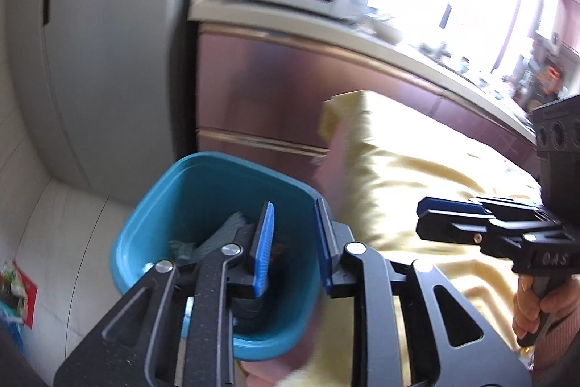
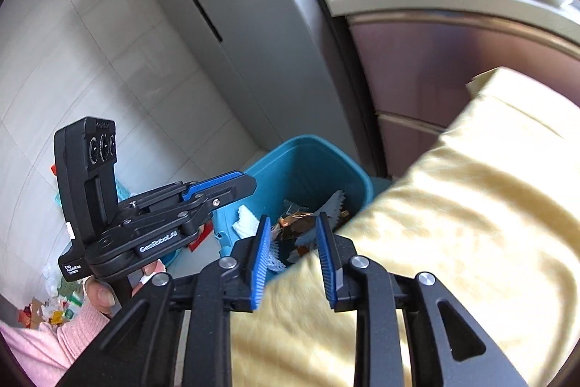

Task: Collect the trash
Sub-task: 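Return both tools to the table near the paper cup and tissue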

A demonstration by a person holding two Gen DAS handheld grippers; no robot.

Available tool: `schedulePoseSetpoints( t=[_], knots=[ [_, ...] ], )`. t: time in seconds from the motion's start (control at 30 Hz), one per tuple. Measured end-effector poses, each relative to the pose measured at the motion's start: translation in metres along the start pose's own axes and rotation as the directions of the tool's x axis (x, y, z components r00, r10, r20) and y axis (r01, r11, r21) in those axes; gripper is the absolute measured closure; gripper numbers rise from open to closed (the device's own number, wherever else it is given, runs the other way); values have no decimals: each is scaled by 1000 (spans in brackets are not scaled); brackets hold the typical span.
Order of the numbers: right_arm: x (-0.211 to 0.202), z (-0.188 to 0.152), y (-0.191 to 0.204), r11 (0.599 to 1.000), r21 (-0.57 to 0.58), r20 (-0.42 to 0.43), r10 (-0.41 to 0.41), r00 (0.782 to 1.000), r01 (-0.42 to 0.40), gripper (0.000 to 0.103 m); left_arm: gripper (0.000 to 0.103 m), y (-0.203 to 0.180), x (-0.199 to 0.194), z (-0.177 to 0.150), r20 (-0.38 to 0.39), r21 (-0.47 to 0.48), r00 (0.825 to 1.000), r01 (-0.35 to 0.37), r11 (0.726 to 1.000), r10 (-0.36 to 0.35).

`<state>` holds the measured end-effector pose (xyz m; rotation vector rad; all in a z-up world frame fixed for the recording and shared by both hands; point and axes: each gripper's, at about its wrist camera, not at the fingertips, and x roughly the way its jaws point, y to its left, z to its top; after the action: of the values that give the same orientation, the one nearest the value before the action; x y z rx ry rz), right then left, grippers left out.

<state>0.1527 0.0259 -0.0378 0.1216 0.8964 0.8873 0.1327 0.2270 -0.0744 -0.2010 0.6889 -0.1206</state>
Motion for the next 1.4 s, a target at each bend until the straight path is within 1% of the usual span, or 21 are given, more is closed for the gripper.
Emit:
schedulePoseSetpoints(
  t=[0.1, 0.23, 0.33, 0.43, 0.5, 0.6, 0.67, 0.73, 0.83, 0.93, 1.0, 1.07, 1.13, 1.23, 1.4],
  knots=[
    [-34, -8, -11, 999, 26, 55, -25, 998, 24, 77, 77, -28, -7, 1, 15, 46, 998, 60, 997, -61],
    [-77, -22, -28, 995, 72, 124, -76, 989, 68, 76, 74, -68, -9, 0, 6, 105, 990, 138, 985, -140],
    [-108, -35, -43, 987, 112, 166, -130, 978, 112, 76, 73, -101, -6, -2, -14, 143, 981, 192, 971, -192],
    [-138, -50, -57, 976, 153, 201, -186, 962, 157, 76, 71, -133, 2, -5, -47, 170, 967, 254, 952, -249],
    [-157, -60, -65, 965, 177, 221, -233, 947, 195, 76, 71, -155, 9, -8, -77, 176, 953, 302, 937, -292],
    [-184, -74, -79, 943, 215, 245, -305, 920, 256, 76, 71, -191, 19, -15, -117, 208, 937, 346, 915, -328],
    [-202, -84, -90, 926, 247, 258, -346, 902, 284, 75, 70, -214, 28, -19, -148, 223, 924, 380, 898, -354],
    [-218, -93, -102, 904, 283, 271, -395, 878, 319, 70, 69, -238, 37, -22, -179, 237, 909, 411, 880, -377],
    [-235, -103, -122, 872, 335, 283, -455, 844, 357, 69, 66, -263, 54, -23, -218, 254, 893, 442, 860, -394],
    [-248, -112, -142, 842, 376, 282, -502, 818, 387, 68, 65, -288, 69, -26, -257, 266, 882, 458, 848, -395],
    [-252, -115, -153, 826, 393, 275, -525, 805, 405, 67, 63, -301, 76, -27, -273, 273, 881, 457, 846, -388],
    [-254, -118, -163, 819, 403, 268, -533, 803, 409, 66, 63, -311, 83, -27, -284, 278, 880, 456, 845, -381],
    [-255, -120, -171, 813, 404, 260, -542, 799, 420, 62, 63, -317, 89, -27, -295, 280, 881, 450, 848, -370],
    [-251, -121, -178, 810, 392, 240, -548, 801, 437, 58, 63, -322, 99, -24, -313, 278, 880, 444, 852, -357],
    [-243, -118, -192, 811, 383, 214, -544, 812, 442, 58, 63, -332, 115, -23, -348, 269, 873, 442, 856, -341]
  ],
)
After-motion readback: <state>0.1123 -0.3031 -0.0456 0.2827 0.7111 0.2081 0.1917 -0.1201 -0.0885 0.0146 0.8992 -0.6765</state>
